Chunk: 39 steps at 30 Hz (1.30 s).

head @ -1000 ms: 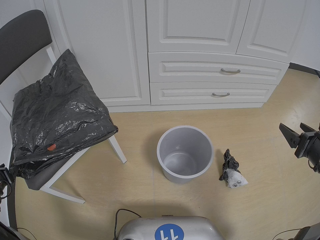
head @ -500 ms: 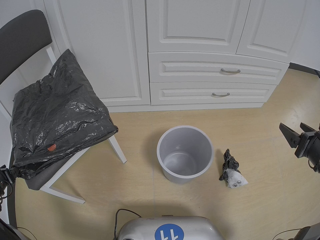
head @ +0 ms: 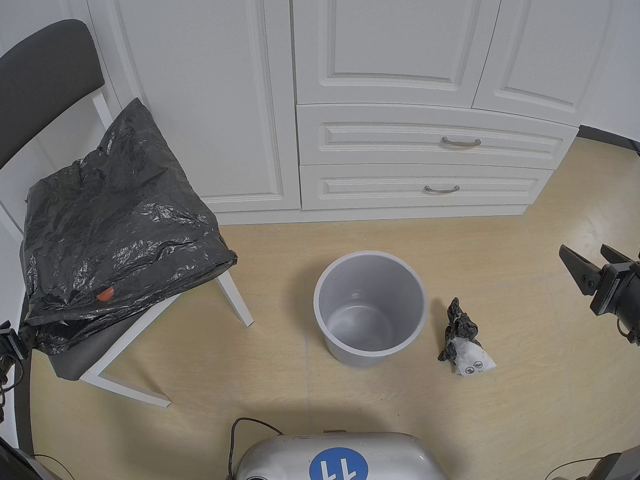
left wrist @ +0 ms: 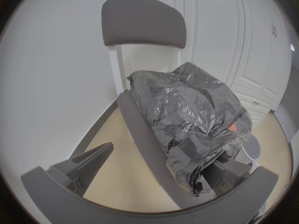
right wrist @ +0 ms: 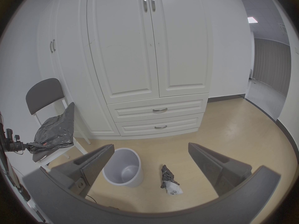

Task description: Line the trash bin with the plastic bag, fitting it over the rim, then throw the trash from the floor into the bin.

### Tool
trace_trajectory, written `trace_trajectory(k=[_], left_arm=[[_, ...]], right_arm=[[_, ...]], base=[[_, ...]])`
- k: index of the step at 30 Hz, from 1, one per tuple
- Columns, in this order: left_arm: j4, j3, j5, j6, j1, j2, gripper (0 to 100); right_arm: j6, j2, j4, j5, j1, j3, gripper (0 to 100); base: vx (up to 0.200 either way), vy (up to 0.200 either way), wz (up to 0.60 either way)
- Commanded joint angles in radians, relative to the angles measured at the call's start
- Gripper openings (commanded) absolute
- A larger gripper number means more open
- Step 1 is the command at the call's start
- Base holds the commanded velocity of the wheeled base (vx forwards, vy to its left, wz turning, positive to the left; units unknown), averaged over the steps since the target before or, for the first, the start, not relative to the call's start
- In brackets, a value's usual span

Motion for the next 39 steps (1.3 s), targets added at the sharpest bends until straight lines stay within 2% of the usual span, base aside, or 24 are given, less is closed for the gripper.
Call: trace_trajectory(k=[1,7,16,17,25,30,34,38,39], left_arm=[[-0.046,0.002,0.001,-0.035,-0.037,-0.008,100],[-0.135,0.017,0.001,-0.068,-0.051,0.001,100],[-0.137,0.031,0.001,-0.068,-0.054,0.008,100],[-0.138,0.036,0.001,-0.068,-0.058,0.006,0],[-0.186,0.085,0.001,-0.068,-0.061,-0.011,0],[-0.218,0.105,0.001,-0.080,-0.064,-0.046,0],[-0.235,0.105,0.001,-0.158,-0.150,-0.103,0],[-0.262,0.094,0.009,-0.247,-0.279,-0.163,0],[-0.270,0.080,0.011,-0.272,-0.341,-0.187,0]], right_arm=[[0.000,-0.003,-0.001,0.000,-0.002,-0.001,100],[0.000,-0.002,-0.001,0.009,-0.008,-0.001,100],[0.000,-0.006,-0.001,0.032,-0.011,0.001,100],[-0.002,-0.006,-0.001,0.032,-0.011,0.001,100],[-0.003,0.003,-0.001,0.034,-0.011,-0.001,100],[-0.048,-0.023,-0.002,0.034,-0.011,-0.008,100],[-0.077,-0.066,-0.002,0.034,-0.011,-0.002,100],[-0.103,-0.106,0.012,0.037,-0.011,0.003,100],[-0.115,-0.121,0.015,0.048,-0.011,0.004,100]], base=[[0.000,0.000,0.00],[0.000,0.000,0.00],[0.000,0.000,0.00],[0.000,0.000,0.00],[0.000,0.000,0.00],[0.000,0.000,0.00],[0.000,0.000,0.00],[0.000,0.000,0.00],[0.000,0.000,0.00]])
